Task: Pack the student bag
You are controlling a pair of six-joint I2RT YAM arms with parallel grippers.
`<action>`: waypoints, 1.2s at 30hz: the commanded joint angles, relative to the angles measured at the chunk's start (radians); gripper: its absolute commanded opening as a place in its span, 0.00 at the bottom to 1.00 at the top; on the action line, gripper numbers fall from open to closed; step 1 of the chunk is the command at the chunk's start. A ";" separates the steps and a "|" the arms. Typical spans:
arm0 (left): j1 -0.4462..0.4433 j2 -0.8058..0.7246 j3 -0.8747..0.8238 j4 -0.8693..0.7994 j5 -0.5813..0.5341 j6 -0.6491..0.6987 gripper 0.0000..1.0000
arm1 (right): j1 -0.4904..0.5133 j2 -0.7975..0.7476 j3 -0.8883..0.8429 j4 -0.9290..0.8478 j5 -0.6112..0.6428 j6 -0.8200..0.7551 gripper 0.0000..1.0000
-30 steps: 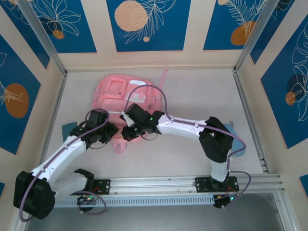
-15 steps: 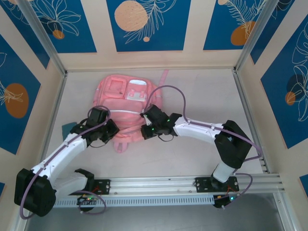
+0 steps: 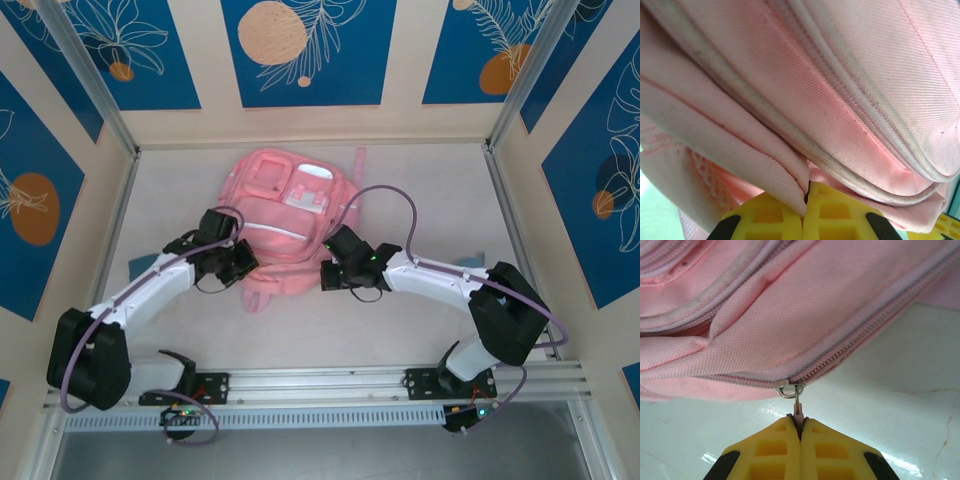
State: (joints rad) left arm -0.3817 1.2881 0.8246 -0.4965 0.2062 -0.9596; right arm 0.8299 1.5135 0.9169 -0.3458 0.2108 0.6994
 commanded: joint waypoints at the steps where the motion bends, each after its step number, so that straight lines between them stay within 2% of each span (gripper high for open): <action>1: 0.017 0.031 0.070 0.040 -0.043 0.081 0.03 | 0.013 -0.014 -0.016 -0.028 -0.016 -0.012 0.00; 3: 0.016 0.021 0.083 -0.005 -0.117 0.083 0.09 | 0.046 -0.006 -0.004 0.022 -0.030 -0.018 0.00; 6: 0.017 -0.038 0.075 -0.054 -0.216 0.066 0.25 | 0.087 0.031 0.034 0.095 -0.073 -0.013 0.00; 10: 0.016 -0.109 0.061 -0.112 -0.255 0.051 0.38 | 0.125 0.114 0.124 0.146 -0.130 -0.004 0.00; 13: 0.017 -0.143 0.048 -0.161 -0.267 0.052 0.44 | 0.153 0.182 0.206 0.155 -0.176 0.003 0.00; 16: 0.017 -0.176 0.039 -0.203 -0.273 0.056 0.47 | 0.182 0.237 0.281 0.155 -0.209 -0.001 0.00; 19: 0.017 -0.207 0.020 -0.198 -0.231 0.037 0.50 | 0.196 0.277 0.332 0.148 -0.230 -0.002 0.00; 28: 0.016 -0.203 -0.091 -0.029 -0.063 -0.059 0.55 | 0.198 0.292 0.367 0.127 -0.232 -0.013 0.00; 31: 0.015 -0.171 -0.088 -0.004 -0.045 -0.059 0.54 | 0.199 0.291 0.364 0.126 -0.236 -0.016 0.00; 36: 0.015 -0.146 -0.079 0.015 -0.045 -0.062 0.45 | 0.200 0.287 0.354 0.123 -0.232 -0.011 0.00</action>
State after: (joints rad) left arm -0.3752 1.1305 0.7429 -0.5102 0.1356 -1.0157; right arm 1.0206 1.8114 1.2438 -0.2325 0.0250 0.6991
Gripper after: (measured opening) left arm 0.463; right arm 0.047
